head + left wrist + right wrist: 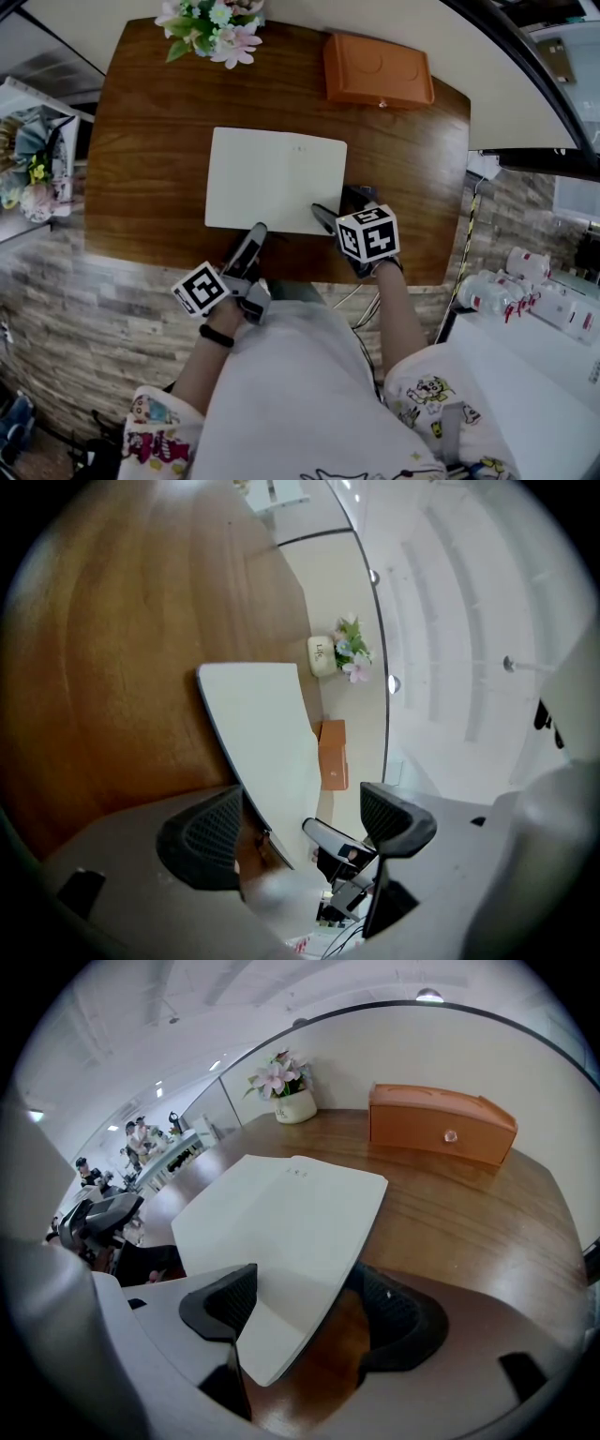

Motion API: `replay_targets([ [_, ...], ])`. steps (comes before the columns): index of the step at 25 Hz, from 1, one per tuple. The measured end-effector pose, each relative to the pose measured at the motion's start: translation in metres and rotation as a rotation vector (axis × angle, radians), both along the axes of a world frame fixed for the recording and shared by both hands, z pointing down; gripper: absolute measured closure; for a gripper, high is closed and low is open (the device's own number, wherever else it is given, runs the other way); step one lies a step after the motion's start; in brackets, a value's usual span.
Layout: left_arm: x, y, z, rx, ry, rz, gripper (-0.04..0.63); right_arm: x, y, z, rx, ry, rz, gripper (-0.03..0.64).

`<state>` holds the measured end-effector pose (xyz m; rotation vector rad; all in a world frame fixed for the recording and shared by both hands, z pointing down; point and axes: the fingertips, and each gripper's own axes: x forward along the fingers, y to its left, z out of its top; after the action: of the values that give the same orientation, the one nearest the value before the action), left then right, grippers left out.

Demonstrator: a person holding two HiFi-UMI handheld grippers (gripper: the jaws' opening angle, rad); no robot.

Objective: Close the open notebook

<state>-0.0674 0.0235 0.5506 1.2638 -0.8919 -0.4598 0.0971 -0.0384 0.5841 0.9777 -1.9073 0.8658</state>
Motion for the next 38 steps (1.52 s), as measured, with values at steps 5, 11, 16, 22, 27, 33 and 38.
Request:
replay_targets([
  [5, -0.032, -0.002, 0.001, 0.032, -0.094, -0.021, 0.233, 0.0, 0.0, 0.0, 0.001, 0.0, -0.001, 0.29],
  [11, -0.074, -0.01, -0.002, 0.071, -0.114, -0.068, 0.233, 0.0, 0.0, -0.001, 0.002, 0.001, 0.002, 0.29],
  [16, -0.098, -0.023, -0.001, 0.089, -0.118, -0.086, 0.233, 0.0, 0.0, 0.0, 0.0, 0.002, 0.003, 0.29],
  [22, -0.093, -0.025, -0.001, 0.075, -0.061, 0.025, 0.233, 0.0, -0.001, 0.0, 0.0, 0.005, 0.011, 0.29],
  [27, -0.089, -0.023, -0.001, 0.059, -0.033, 0.129, 0.233, 0.0, 0.0, -0.001, -0.001, 0.007, 0.014, 0.29],
  [33, -0.092, -0.021, -0.005, 0.095, 0.035, 0.177, 0.233, 0.0, 0.0, -0.001, 0.001, 0.007, 0.017, 0.29],
  [38, -0.091, -0.021, -0.017, 0.155, 0.139, 0.232, 0.235, 0.0, 0.0, -0.002, 0.004, 0.007, 0.023, 0.29],
])
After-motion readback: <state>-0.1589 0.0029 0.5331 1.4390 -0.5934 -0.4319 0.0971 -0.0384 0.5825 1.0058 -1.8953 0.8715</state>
